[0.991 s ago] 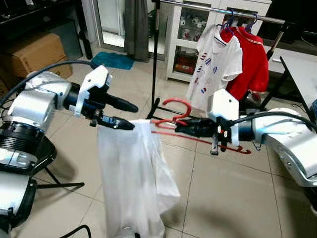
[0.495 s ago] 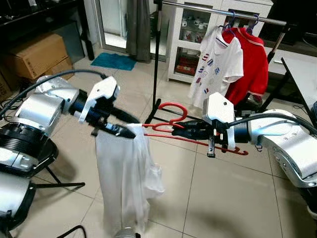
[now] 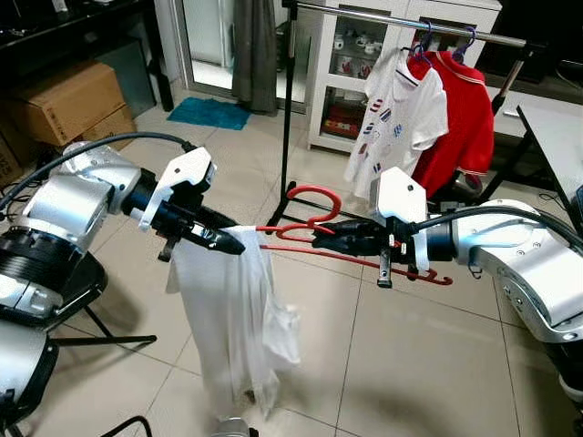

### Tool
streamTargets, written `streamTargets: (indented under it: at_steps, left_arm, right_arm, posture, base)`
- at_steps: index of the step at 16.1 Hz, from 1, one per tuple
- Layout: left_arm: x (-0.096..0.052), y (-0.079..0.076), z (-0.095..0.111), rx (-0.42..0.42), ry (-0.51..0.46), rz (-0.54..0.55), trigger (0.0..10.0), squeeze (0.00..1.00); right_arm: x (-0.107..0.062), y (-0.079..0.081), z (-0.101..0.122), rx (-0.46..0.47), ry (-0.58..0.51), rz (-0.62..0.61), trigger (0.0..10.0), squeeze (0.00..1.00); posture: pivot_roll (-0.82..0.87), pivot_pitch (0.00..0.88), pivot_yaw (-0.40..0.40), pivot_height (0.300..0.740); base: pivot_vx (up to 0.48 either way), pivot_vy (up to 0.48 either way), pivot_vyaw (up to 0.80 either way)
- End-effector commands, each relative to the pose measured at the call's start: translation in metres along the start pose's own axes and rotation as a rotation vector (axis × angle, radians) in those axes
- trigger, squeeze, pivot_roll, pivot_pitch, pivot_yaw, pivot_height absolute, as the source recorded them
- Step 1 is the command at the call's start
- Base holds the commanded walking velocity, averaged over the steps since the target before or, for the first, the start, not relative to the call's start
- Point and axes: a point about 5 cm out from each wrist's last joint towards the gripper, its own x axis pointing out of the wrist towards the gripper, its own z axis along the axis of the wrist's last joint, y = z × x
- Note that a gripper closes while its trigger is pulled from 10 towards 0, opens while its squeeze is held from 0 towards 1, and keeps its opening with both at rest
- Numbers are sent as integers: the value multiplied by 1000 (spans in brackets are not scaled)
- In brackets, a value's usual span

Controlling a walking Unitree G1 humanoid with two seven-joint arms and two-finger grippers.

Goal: Hang hanger

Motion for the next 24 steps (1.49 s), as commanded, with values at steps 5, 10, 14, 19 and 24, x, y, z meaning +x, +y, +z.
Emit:
streamTargets:
  at_steps: [5, 10, 14, 19, 24]
  left_arm:
    - [0, -6, -2, 1, -12, -19, 0, 0]
    - [-1, -11, -4, -12, -33, -19, 0, 0]
    - [-11, -13, -11, -42, -43, 35, 0, 0]
    - [-25, -7, -24, -66, -66, 212, 0, 0]
    - [-36, 5, -2, -68, -191, 250, 0, 0]
  right_arm:
    - [-3, 1, 11, -23, -34, -7, 10000, 0]
    - [-3, 3, 11, 17, -49, -3, 10000, 1000]
    - [-20, -9, 8, 41, -69, -92, 10000, 1000]
    - [-66, -38, 21, 131, -286, -361, 10000, 1000]
    - [-43, 23, 0, 222, -213, -54, 10000, 1000]
  posture:
    - [78, 0, -10, 740]
    - [79, 0, -3, 740]
    - [86, 0, 5, 740]
    - [98, 0, 5, 740]
    - [85, 0, 23, 740]
  base:
    - [0, 0, 0]
    - [0, 0, 0]
    - [0, 0, 0]
    - [0, 0, 0]
    - [0, 0, 0]
